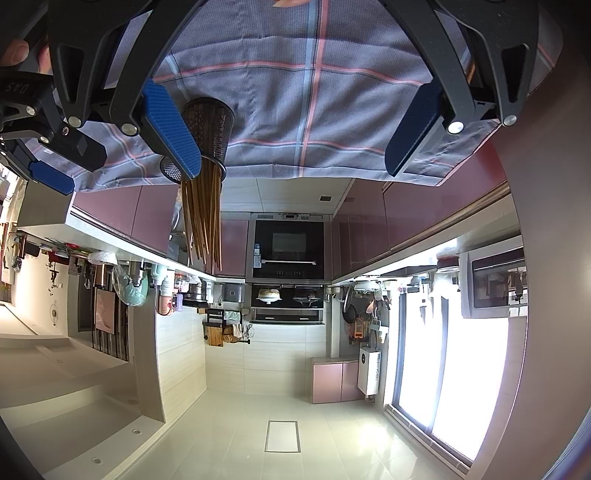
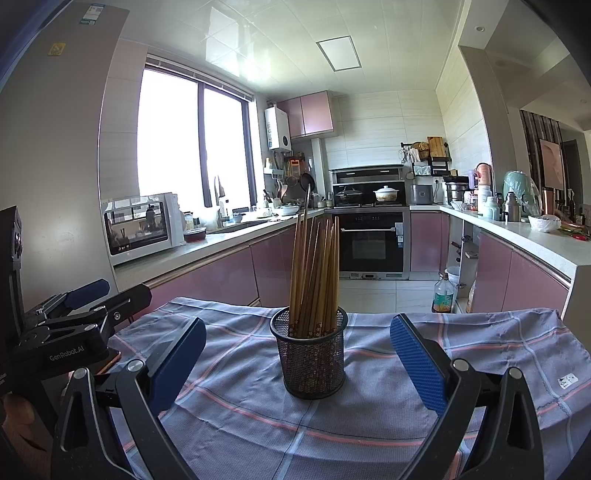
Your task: Organize utensils
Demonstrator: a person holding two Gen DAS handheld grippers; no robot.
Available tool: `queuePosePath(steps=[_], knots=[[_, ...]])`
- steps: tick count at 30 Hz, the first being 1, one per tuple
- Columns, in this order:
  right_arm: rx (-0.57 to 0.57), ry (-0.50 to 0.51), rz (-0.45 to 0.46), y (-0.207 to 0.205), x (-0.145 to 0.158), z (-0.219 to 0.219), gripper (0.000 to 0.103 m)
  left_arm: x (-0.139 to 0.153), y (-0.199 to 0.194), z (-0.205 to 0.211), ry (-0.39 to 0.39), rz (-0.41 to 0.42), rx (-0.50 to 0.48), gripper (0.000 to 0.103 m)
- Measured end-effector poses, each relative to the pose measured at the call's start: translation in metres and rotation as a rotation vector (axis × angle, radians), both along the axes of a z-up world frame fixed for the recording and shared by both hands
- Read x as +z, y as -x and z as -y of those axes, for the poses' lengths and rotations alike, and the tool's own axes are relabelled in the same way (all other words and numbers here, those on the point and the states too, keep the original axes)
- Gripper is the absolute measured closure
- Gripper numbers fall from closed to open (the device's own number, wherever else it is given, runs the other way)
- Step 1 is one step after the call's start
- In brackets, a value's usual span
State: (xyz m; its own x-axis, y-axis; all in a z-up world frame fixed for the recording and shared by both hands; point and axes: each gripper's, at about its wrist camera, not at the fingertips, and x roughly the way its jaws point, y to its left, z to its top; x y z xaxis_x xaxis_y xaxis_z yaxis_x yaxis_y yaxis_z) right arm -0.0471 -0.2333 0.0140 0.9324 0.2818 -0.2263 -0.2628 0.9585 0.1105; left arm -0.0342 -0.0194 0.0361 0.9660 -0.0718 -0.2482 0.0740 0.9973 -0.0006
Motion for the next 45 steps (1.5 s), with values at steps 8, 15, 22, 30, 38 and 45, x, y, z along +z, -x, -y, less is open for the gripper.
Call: queuePosePath(steps=[8,15,22,30,38,45], knots=[[-0.001,-0.001,0.0,-0.0004,-0.0001,0.0004,0.006,-0.0012,0.0004,0.0004,0.001,-0.002,0.0,0.005],[-0.002,0.0,0.001,-0.0019,-0.0003,0.0,0.006,-0.0011,0.0006,0.0004,-0.002,0.001,-0.001,0.005],[-0.001,-0.001,0.001,-0.001,0.0003,0.0,0.006,-0.0006,0.0002,0.0001,0.0,-0.001,0.001,0.005],[0.0,-0.001,0.001,-0.0014,0.0004,0.0003,0.006,-0.0017,-0.0002,-0.0002,0.001,-0.003,-0.002,0.005],[-0.001,0.0,0.001,-0.001,0.0003,0.0006,0.006,-0.0054,-0.0017,0.0003,-0.002,-0.003,0.002,0.005],[-0.002,0.0,0.001,-0.0009,0.0002,0.0007,0.006,-0.0055,-0.0015,0.0002,-0.001,-0.003,0.002,0.005]])
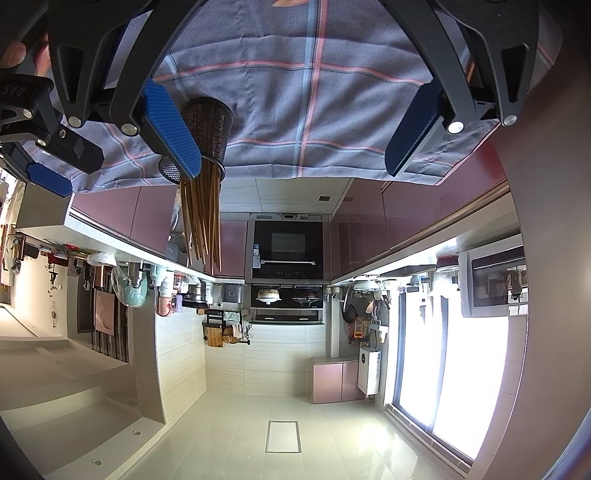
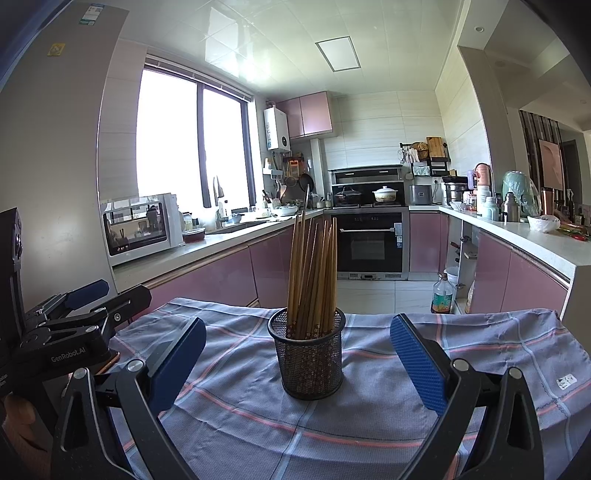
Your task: Organize utensils
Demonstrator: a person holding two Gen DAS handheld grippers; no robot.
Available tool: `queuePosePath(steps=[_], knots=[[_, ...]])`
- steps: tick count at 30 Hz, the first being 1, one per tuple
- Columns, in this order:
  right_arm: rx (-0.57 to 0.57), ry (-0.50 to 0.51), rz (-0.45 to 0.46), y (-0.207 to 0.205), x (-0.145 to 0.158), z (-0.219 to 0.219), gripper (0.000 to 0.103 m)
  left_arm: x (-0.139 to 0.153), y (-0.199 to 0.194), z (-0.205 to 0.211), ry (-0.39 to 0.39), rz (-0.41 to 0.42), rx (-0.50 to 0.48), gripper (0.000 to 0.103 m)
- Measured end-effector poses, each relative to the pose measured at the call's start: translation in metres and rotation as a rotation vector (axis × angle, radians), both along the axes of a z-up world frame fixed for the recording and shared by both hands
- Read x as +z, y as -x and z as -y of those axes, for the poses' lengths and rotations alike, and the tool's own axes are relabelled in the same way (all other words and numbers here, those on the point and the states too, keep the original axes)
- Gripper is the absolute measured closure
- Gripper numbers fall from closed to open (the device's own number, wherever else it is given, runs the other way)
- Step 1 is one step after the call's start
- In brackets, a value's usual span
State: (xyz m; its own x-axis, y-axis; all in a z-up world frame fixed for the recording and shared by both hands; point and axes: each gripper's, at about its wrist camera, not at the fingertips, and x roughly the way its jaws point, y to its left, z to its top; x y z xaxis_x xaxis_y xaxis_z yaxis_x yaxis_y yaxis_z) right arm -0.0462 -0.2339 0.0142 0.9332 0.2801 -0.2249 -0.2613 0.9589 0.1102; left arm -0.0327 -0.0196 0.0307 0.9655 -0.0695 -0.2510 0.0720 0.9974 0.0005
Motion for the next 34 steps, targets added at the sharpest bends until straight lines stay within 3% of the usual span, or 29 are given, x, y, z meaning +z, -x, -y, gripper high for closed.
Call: queuePosePath(steps=[26,29,34], knots=[[-0.004,0.017,-0.025,-0.003,-0.007,0.001,0.007,-0.013,-0.008,0.001,-0.028,-0.041,0.0,0.005],[-0.031,0.067,-0.092,-0.014,-0.017,0.011,0.006,-0.024,-0.023,-0.001,-0.035,-0.112,0.002,0.005],[-0.166,0.147,-0.365,-0.054,-0.059,0.066,0.006,-0.051,-0.057,-0.025,-0.016,-0.277,0.022,0.005]])
